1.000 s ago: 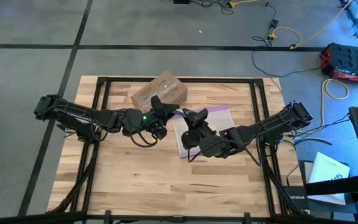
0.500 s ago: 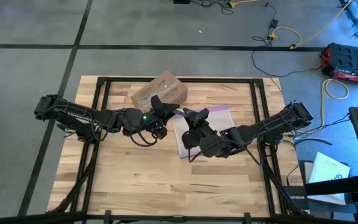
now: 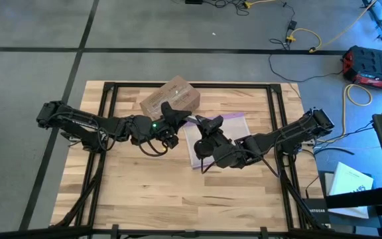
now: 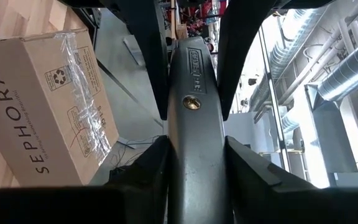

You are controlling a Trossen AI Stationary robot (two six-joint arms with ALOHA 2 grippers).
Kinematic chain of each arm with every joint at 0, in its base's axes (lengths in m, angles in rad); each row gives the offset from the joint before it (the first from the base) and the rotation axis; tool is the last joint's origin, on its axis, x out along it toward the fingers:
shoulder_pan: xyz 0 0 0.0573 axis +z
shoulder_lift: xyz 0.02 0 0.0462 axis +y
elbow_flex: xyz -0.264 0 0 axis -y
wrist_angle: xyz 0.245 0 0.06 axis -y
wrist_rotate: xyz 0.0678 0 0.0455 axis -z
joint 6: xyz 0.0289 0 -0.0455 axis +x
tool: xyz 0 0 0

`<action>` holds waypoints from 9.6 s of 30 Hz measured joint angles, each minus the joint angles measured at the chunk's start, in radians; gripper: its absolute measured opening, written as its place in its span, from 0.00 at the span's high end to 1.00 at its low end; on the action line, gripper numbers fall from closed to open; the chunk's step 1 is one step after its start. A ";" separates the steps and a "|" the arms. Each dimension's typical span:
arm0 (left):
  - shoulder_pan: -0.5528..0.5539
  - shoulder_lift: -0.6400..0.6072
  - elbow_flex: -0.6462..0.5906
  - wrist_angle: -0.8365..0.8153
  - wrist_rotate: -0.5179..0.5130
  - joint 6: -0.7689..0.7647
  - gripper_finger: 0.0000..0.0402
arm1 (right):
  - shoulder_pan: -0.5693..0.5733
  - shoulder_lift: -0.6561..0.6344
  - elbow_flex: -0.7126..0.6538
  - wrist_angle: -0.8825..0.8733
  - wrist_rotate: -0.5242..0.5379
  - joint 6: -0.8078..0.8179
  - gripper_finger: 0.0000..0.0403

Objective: Unpack boxes
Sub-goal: Open the cutter

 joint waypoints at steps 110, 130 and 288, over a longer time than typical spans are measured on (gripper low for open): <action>0.063 -0.013 0.000 0.053 -0.172 0.008 0.70 | -0.101 -0.168 -0.001 -0.092 -0.332 0.130 0.43; 0.022 -0.011 0.001 0.054 0.063 -0.226 0.70 | -0.251 -0.167 -0.002 -0.040 -0.629 0.100 0.42; 0.278 0.070 0.002 0.058 0.542 -1.115 0.41 | -0.274 -0.155 -0.245 0.270 -0.303 -0.629 0.84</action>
